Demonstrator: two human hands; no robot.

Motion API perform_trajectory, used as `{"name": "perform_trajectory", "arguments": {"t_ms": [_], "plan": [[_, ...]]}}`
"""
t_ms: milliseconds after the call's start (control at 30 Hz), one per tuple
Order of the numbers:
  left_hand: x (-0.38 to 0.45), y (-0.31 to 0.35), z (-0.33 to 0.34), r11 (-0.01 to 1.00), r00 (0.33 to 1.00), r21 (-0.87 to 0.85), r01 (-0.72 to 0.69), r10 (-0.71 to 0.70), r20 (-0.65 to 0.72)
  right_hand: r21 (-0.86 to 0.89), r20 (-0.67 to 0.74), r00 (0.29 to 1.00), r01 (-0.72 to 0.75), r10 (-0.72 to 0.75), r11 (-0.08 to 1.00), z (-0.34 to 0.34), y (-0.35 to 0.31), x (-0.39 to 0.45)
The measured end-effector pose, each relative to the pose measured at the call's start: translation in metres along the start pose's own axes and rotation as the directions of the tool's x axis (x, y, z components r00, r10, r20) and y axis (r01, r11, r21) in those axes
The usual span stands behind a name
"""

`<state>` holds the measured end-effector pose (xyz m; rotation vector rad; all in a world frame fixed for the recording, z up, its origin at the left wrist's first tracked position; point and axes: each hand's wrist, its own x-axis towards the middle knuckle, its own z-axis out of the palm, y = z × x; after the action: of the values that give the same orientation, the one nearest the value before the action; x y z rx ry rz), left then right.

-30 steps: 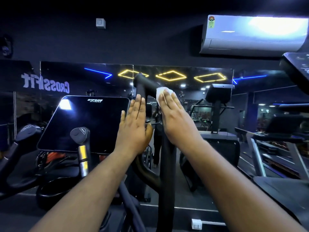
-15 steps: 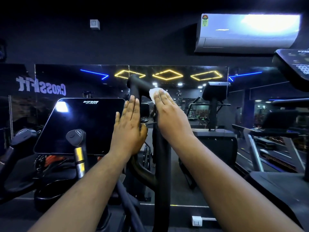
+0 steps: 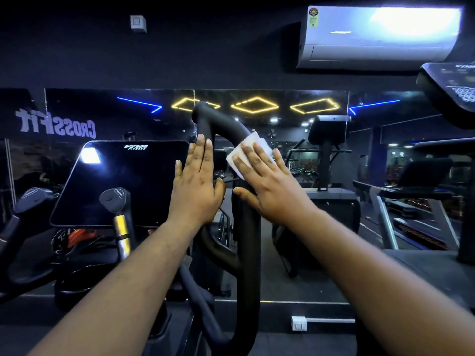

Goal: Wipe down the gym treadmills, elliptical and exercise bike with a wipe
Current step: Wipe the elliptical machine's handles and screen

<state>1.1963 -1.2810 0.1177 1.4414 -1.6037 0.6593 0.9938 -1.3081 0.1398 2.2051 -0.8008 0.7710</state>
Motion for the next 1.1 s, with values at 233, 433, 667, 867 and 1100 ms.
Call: {"name": "perform_trajectory", "arguments": {"t_ms": [233, 433, 667, 867, 1100], "plan": [[0.001, -0.002, 0.004, 1.000, 1.000, -0.005, 0.001, -0.001, -0.008, 0.008, 0.044, 0.929, 0.368, -0.368, 0.930, -0.010, 0.032, 0.009], [0.002, -0.002, 0.003, 1.000, 1.000, -0.002, -0.002, 0.002, -0.011, -0.107, 0.128, 0.918, 0.388, -0.374, 0.915, -0.031, 0.054, 0.035], [0.001, -0.002, 0.004, 1.000, 1.000, 0.002, -0.002, 0.002, -0.003, 0.073, 0.017, 0.942, 0.332, -0.335, 0.940, -0.023, 0.052, 0.029], [0.001, -0.001, 0.002, 1.000, 1.000, 0.014, 0.006, -0.006, 0.003, -0.036, 0.096, 0.824, 0.564, -0.559, 0.825, -0.017, 0.051, 0.011], [0.001, -0.002, 0.002, 0.999, 1.000, 0.035, -0.011, 0.011, -0.004, -0.024, 0.101, 0.912, 0.402, -0.398, 0.915, -0.019, 0.044, 0.024]]}}
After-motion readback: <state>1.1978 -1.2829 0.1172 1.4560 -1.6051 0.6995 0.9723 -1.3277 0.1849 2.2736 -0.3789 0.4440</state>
